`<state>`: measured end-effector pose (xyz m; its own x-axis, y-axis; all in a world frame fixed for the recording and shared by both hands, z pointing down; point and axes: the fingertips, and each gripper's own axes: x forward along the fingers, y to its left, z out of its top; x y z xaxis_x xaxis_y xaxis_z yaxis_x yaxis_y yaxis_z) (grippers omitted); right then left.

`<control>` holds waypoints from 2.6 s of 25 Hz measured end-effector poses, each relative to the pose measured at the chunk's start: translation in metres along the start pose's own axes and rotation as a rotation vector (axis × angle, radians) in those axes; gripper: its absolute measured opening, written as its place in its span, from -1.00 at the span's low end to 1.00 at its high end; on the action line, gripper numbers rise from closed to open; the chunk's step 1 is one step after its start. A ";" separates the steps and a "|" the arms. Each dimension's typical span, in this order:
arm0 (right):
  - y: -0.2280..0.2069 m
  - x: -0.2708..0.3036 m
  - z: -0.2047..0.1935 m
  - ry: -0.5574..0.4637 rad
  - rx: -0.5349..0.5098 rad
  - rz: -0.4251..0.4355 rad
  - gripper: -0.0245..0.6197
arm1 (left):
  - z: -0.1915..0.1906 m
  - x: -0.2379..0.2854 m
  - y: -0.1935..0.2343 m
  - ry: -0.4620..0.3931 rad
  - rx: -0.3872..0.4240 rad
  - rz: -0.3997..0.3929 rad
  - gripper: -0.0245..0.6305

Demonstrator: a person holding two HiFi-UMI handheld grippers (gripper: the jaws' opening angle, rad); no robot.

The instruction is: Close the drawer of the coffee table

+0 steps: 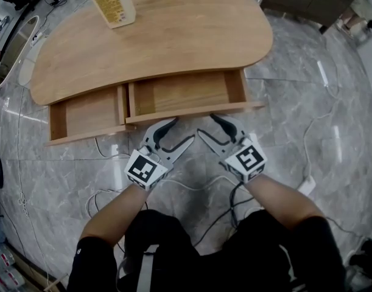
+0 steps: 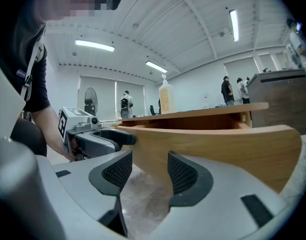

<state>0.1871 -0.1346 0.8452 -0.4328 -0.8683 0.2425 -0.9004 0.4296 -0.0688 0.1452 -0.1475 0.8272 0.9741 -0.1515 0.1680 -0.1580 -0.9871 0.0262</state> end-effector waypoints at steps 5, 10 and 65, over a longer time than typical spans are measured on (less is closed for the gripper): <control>-0.009 -0.002 -0.004 0.020 -0.018 -0.018 -0.32 | -0.001 0.004 0.001 0.001 0.036 0.013 -0.23; -0.028 -0.012 -0.014 0.041 -0.024 -0.070 -0.45 | 0.001 0.004 0.008 -0.007 0.061 0.041 -0.40; -0.106 0.076 0.033 -0.043 -0.076 -0.331 -0.72 | 0.002 0.057 0.129 0.053 -0.070 0.274 -0.83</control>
<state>0.2482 -0.2544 0.8392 -0.1202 -0.9727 0.1985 -0.9872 0.1381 0.0793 0.1810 -0.2834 0.8377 0.8840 -0.4072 0.2297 -0.4267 -0.9035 0.0405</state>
